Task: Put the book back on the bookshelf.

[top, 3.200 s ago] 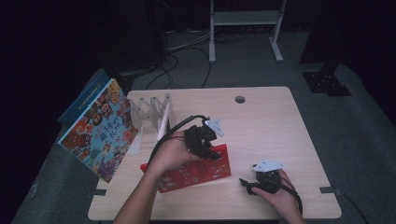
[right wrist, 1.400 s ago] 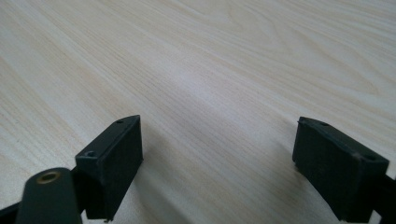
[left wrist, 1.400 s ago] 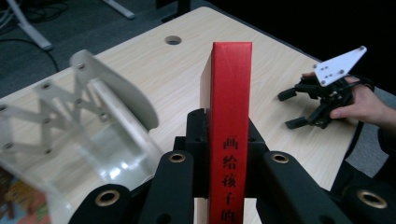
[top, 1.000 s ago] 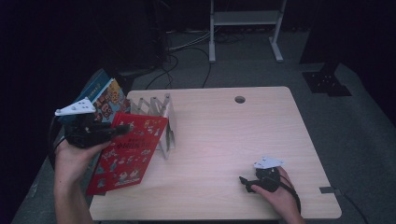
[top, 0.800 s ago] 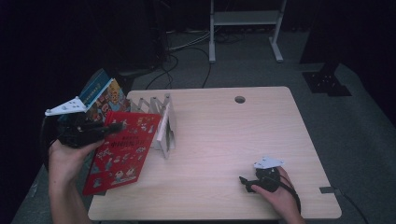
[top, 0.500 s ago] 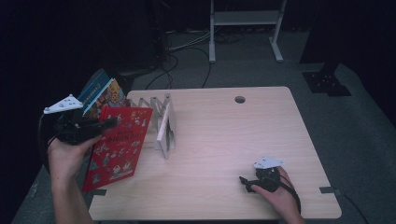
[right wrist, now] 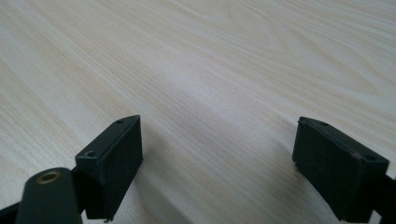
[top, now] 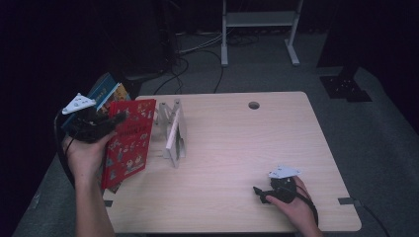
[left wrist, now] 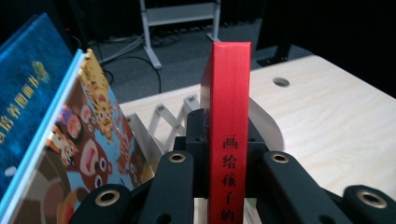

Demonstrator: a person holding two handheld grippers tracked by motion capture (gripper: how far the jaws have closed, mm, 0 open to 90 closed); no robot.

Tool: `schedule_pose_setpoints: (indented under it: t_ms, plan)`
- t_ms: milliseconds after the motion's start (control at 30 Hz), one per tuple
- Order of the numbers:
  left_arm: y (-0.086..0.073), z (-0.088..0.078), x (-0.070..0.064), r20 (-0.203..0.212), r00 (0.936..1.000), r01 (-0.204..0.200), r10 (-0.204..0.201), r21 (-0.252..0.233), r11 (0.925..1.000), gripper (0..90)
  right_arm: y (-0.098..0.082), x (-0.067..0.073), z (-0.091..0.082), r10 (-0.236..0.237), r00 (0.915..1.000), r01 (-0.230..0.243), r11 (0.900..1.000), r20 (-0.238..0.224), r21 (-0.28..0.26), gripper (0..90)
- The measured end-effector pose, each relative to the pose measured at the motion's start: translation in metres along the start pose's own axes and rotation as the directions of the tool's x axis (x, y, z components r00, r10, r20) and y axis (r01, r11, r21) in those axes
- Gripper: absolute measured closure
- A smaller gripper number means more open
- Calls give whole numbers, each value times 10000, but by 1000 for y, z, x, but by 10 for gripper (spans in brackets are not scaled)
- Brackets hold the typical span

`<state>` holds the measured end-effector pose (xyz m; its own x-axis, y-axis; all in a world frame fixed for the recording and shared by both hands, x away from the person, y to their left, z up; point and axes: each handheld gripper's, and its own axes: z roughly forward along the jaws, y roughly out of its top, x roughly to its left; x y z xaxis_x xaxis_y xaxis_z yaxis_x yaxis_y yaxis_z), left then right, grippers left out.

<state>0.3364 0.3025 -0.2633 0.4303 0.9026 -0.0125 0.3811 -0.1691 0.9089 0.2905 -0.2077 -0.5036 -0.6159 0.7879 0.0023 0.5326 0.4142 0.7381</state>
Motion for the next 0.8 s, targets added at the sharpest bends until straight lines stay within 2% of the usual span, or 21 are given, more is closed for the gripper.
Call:
schedule_pose_setpoints:
  t_ms: [100,200,467,667,800]
  plan:
    - [0,10,3,-361,9993,37,-43,-153,9999,795,0,0,0,15,10000,-15,10000,-7,-5,151]
    - [1,19,6,-522,9986,101,-116,-294,9995,795,0,0,0,21,10000,-21,10000,8,-11,150]
    - [2,46,12,-559,9976,380,-416,-646,9972,795,0,-1,0,24,10000,-24,10000,12,-1,150]
    - [3,66,16,-505,9975,450,-503,-1005,9939,795,0,-1,0,23,10000,-23,10000,19,-18,150]
    - [5,76,18,-627,9972,346,-411,-1014,9942,795,0,-1,0,23,10000,-23,10000,21,-21,150]
